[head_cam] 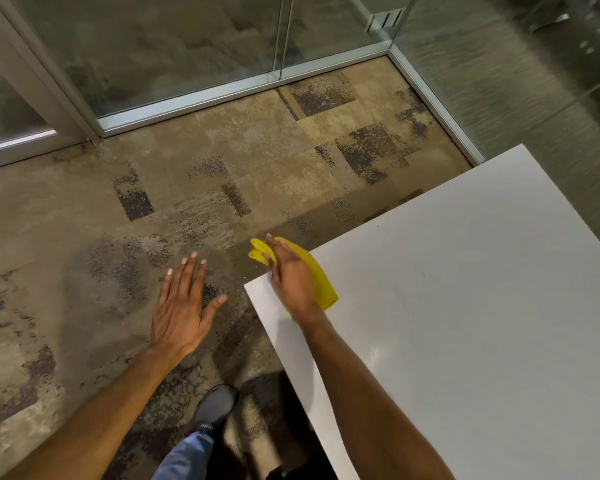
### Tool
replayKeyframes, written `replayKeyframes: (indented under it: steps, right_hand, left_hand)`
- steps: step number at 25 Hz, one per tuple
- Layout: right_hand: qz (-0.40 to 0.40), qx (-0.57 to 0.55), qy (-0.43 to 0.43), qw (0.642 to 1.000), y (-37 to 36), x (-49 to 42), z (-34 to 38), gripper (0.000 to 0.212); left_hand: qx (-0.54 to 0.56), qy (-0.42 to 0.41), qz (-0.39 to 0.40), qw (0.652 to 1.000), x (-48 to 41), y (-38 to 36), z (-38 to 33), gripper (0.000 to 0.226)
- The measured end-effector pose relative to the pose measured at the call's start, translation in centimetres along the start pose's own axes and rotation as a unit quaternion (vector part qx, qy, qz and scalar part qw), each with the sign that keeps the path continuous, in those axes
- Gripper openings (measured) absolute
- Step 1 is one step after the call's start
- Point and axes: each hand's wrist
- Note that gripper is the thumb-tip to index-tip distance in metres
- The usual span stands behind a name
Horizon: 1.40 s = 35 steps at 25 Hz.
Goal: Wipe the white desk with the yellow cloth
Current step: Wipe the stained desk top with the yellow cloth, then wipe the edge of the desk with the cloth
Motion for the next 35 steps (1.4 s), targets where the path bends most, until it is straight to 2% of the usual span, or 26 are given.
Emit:
replayKeyframes:
  steps: [9,12,14,16,17,19,24,29,35]
  right_hand:
    - [0.032,-0.033,-0.016,0.999,-3.3,0.9,5.3,0.038]
    - [0.067,-0.070,-0.073,0.993,-2.1,0.4,6.3,0.036]
    - [0.086,-0.194,-0.117,0.970,-0.1,-0.3,7.1,0.033]
    - [0.078,-0.348,-0.160,0.920,2.9,-2.2,7.3,0.029]
    - [0.065,-0.380,-0.171,0.907,4.6,-3.6,6.8,0.029]
    - [0.066,-0.329,-0.178,0.925,8.1,-6.4,5.5,0.027]
    - [0.162,-0.086,-0.205,0.962,12.5,-12.0,3.3,0.021]
    - [0.252,0.144,-0.245,0.925,12.1,-14.6,0.4,0.033]
    - [0.308,0.190,-0.320,0.875,11.0,-13.6,-1.8,0.035]
  left_hand:
    - [0.054,0.072,0.003,0.996,1.1,-0.6,4.6,0.081]
    - [0.071,0.083,0.006,0.994,1.2,-0.9,5.5,0.083]
    - [0.084,0.084,0.006,0.993,1.0,-1.4,5.8,0.084]
    - [0.095,0.084,0.010,0.992,0.4,-1.9,6.1,0.084]
    - [0.104,0.082,0.011,0.991,0.1,-2.0,6.1,0.084]
    - [0.120,0.076,0.011,0.990,-0.3,-2.4,6.0,0.083]
    - [0.130,0.068,0.030,0.989,-0.9,-3.4,5.7,0.082]
    - [0.131,0.065,0.057,0.988,-0.6,-5.2,5.6,0.082]
    - [0.146,0.069,0.044,0.986,-0.9,-6.0,4.7,0.084]
Point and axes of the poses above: each hand's wrist, its own x-axis away from the middle knuckle, its own y-axis out of the back of the hand, z = x × y, and after that the axes turned 7 degrees about z, right-handed
